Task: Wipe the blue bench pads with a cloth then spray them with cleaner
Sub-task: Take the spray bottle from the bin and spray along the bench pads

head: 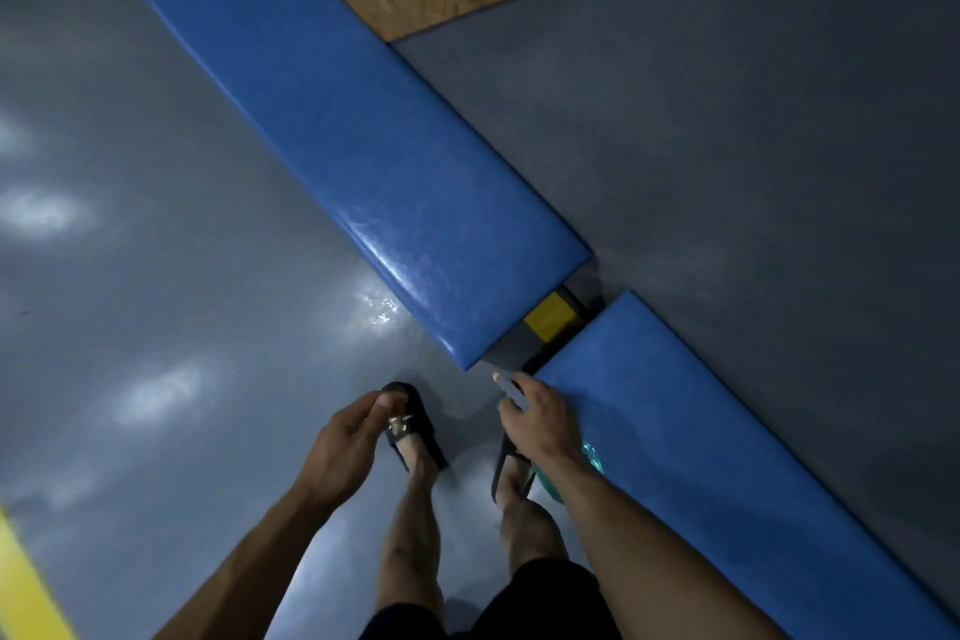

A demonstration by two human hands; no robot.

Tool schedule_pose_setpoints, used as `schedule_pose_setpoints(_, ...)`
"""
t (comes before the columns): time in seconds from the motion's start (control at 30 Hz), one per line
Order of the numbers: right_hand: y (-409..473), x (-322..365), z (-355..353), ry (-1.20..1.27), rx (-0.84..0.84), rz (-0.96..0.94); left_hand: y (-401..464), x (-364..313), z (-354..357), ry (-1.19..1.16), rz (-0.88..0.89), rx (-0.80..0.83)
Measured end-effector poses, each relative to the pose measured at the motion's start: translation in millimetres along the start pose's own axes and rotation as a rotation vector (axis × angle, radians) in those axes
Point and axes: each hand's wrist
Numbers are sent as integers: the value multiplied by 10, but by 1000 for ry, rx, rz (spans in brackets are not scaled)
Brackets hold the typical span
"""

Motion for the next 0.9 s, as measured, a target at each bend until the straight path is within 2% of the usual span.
schedule_pose_setpoints(0.2, 92, 103, -26, -39, -39, 89, 112, 130, -246, -7, -17, 39)
schedule_pose_setpoints(0.3, 223, 124, -37, 27, -65, 148, 207, 174, -391, 31, -10, 63)
schedule_pose_setpoints(0.53, 540, 220, -176, 96, -222, 328, 524, 59, -653, 58, 12, 119)
schedule_pose_setpoints(0.7, 640, 235, -195, 136, -279, 388, 741, 11, -803, 80, 19, 173)
schedule_pose_setpoints(0.9, 862, 282, -299, 300, -436, 470, 1047, 22, -1039, 112, 38, 201)
Point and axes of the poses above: each hand's wrist, its own y-axis towards the middle knuckle, its own z-axis out of the palm, x = y × z, and after that the axes turned 3 degrees about y, right-handed
